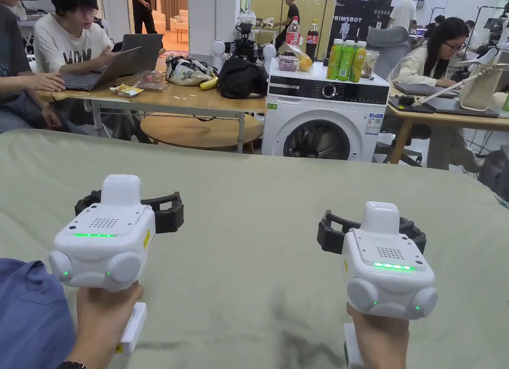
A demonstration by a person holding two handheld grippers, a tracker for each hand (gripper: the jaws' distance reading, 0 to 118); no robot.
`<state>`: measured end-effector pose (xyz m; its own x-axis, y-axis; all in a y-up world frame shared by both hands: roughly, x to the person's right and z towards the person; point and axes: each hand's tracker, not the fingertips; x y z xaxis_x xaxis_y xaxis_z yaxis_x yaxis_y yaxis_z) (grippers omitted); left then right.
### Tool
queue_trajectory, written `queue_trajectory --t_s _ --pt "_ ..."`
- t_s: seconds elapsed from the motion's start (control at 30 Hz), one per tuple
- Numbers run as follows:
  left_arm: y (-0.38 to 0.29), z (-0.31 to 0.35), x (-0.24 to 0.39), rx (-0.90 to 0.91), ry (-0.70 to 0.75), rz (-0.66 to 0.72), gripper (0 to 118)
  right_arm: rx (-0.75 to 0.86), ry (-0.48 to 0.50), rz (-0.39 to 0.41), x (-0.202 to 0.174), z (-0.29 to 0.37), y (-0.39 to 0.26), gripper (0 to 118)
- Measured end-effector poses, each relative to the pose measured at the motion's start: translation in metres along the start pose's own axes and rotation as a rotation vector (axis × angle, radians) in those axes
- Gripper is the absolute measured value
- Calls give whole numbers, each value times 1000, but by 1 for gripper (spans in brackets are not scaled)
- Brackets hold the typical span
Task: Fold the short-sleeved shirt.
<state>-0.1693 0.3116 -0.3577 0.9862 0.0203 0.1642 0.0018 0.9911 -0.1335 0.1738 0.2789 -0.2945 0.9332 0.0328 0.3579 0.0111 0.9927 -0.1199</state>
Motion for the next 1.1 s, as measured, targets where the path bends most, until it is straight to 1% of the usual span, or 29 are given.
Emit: queue_trajectory --t_s 0.13,0.43,0.83,0.97,1.1 --pt "-1 -1 2 -7 -3 -25 116 -3 9 11 -1 0 1 118" --pt "-3 -1 2 -12 -3 -34 116 -10 -4 -7 2 -1 -1 118" --pt "-6 4 3 -6 -5 -68 116 11 10 2 -1 3 -3 118" --pt "-7 8 5 -3 -15 -82 116 6 16 -23 -1 4 -2 118" --pt "-8 9 7 3 -10 -97 116 3 9 -19 0 5 -2 118"
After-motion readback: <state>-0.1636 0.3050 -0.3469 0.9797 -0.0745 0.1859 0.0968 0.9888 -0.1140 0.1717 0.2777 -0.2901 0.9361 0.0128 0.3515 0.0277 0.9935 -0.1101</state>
